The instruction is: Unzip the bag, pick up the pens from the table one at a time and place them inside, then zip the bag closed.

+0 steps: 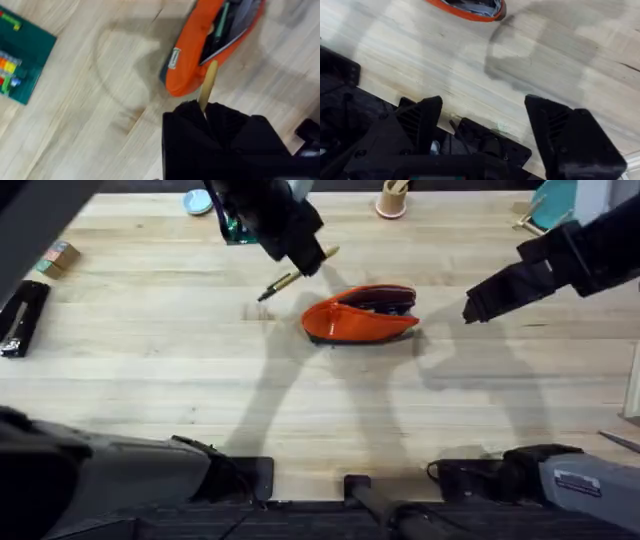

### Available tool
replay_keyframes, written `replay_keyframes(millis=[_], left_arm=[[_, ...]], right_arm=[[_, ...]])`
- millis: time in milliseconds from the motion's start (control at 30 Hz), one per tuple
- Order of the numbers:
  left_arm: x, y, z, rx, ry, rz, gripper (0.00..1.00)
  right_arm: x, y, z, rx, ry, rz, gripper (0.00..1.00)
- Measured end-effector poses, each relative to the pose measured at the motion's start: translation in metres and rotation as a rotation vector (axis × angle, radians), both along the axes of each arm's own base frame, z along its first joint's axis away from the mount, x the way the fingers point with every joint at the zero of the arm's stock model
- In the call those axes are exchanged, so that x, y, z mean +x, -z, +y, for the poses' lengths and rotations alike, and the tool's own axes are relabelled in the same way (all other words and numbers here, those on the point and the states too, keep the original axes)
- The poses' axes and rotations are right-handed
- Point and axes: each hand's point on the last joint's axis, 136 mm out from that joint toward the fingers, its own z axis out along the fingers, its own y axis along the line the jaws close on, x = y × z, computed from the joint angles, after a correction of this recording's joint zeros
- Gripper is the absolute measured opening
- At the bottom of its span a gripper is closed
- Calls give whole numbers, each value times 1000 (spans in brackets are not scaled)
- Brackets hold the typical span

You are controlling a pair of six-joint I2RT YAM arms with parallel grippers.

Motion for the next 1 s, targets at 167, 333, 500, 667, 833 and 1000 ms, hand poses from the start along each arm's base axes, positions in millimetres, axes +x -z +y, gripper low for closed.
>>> replay_keyframes(millis=[167,333,500,667,833,1000], left_arm=[[-12,1,-29,-19,75,-19,43],[-15,-6,-63,-58,169,-88,43],[-19,-8,-74,-52,262,-130,43],[-17,-2,-81,-35,365,-163,43],[-2,18,-95,-29,449,-175,43],[8,30,-113,-81,499,-179,43]], right_arm=[[0,0,0,0,-3,-1,996],[-1,0,0,-1,-3,3,996],[-1,0,0,-1,-3,3,996],[-1,0,0,-1,-3,3,996],[-1,0,0,-1,-3,3,995],[-1,0,0,-1,-3,3,996]])
